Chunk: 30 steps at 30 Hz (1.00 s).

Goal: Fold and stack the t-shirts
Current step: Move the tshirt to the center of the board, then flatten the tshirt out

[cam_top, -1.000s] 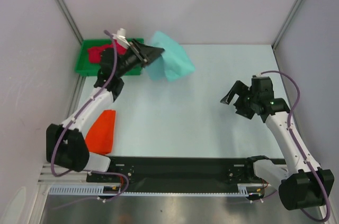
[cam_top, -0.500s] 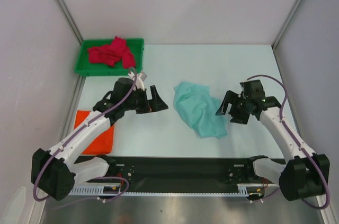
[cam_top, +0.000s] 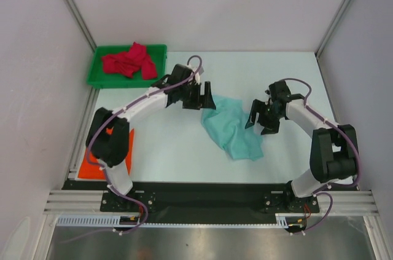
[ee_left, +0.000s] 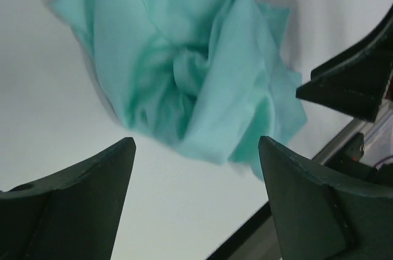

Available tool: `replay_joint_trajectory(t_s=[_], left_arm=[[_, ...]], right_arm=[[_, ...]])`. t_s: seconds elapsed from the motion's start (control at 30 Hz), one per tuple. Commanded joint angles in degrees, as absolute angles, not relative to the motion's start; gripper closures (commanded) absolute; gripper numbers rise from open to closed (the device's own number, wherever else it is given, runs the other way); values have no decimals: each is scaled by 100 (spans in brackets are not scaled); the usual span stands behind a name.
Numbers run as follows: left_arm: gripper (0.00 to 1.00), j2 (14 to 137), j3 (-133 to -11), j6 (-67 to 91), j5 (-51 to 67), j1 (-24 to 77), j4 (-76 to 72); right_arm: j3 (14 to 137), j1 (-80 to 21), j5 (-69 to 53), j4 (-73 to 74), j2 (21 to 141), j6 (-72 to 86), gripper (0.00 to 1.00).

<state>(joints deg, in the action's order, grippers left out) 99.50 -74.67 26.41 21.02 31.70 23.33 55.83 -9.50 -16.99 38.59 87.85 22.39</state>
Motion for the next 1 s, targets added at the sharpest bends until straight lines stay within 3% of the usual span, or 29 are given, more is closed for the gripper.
replay_joint_trajectory(t_s=[0.0,0.23,0.47,0.57,0.73,0.8,0.87,0.97], left_arm=[[12,10624,-8556,2355,2329,2980,2408],[25,12137,-10018,2206,2470,2821,2759],[21,12902,-10573,2250,2478,2812,2804],[29,13025,-10547,2329,2610,2812,2664],[51,13078,-10564,2426,2768,2786,2471],[66,13078,-10564,2496,2786,2786,2382],[73,13069,-10573,2531,2821,2786,2268],[99,13061,-10730,2540,2813,2786,2294]], right_arm=[[6152,-800,-1635,3516,9104,2127,19],[6416,-466,-2381,2892,9825,2557,31],[6802,-483,-2391,2918,10476,2496,33],[6890,-440,-2434,2892,10634,2461,51],[7075,-334,-2312,2918,10696,2443,53],[7128,-308,-2346,2953,10722,2417,73],[7215,-290,-2425,3014,10767,2400,99],[7373,-272,-2365,3154,10793,2408,100]])
